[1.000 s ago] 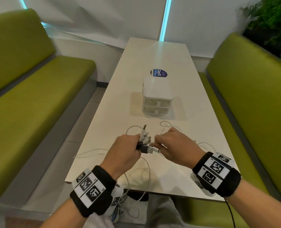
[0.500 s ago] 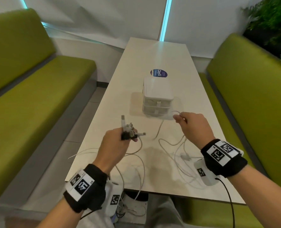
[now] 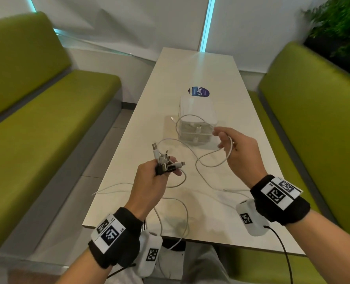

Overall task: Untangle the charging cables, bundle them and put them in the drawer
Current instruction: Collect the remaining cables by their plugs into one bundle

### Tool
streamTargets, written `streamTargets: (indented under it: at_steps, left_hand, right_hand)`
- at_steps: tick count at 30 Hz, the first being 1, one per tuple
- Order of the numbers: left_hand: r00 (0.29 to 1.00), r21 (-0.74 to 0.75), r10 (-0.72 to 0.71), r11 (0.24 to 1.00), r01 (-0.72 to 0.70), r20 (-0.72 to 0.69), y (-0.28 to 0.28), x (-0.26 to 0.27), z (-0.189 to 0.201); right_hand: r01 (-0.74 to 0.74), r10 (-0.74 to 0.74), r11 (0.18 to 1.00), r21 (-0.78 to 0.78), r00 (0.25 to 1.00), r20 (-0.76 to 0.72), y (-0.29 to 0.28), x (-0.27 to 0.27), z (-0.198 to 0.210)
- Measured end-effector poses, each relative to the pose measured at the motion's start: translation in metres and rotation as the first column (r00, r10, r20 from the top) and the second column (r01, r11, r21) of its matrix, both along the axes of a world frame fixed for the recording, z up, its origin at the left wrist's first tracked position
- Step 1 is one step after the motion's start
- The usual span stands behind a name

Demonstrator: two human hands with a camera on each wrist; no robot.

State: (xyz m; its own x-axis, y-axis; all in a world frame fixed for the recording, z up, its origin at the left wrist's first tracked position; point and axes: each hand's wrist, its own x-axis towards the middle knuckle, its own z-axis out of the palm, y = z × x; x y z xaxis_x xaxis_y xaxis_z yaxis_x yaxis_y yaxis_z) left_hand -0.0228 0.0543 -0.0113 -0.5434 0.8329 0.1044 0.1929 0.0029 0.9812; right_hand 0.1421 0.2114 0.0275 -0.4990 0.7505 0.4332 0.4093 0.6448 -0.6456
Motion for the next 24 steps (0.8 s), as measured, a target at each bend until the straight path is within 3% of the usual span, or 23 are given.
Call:
streamTargets:
  at_steps: [3, 11, 14, 16, 20, 24]
  left_hand:
    - [0.999, 0.076, -0.004, 0.997, 0.001, 0.047, -0.003, 0.004, 0.002]
    - [0.996, 0.207, -0.071, 0.977, 0.058, 0.056, -0.003, 0.016, 0.011]
    - [0.989, 0.201, -0.117, 0.975, 0.096, 0.092, 0.003, 0.021, 0.013]
    - [0.985, 0.148, -0.157, 0.978, 0.145, 0.067, 0.007, 0.024, 0.012]
    - [0.951, -0.081, -0.23, 0.973, 0.218, -0.205, 0.015, 0.026, 0.003]
    - [0.907, -0.265, -0.255, 0.949, 0.169, -0.336, 0.018, 0.029, -0.001]
  right_hand:
    - [-0.027, 0.016, 0.991, -0.133, 0.996, -0.088, -0.004, 0.001, -0.004]
    - [-0.027, 0.014, 0.982, -0.184, 0.997, -0.073, -0.012, -0.004, -0.015]
    - [-0.041, 0.013, 0.959, -0.282, 0.995, -0.103, -0.021, -0.009, -0.01]
    - [-0.043, 0.002, 0.942, -0.332, 0.993, -0.121, -0.026, -0.011, -0.005]
    - [-0.07, 0.025, 0.952, -0.3, 0.988, -0.149, -0.031, -0.011, 0.002]
    - [-0.145, 0.052, 0.919, -0.366, 0.966, -0.254, -0.032, -0.013, 0.005]
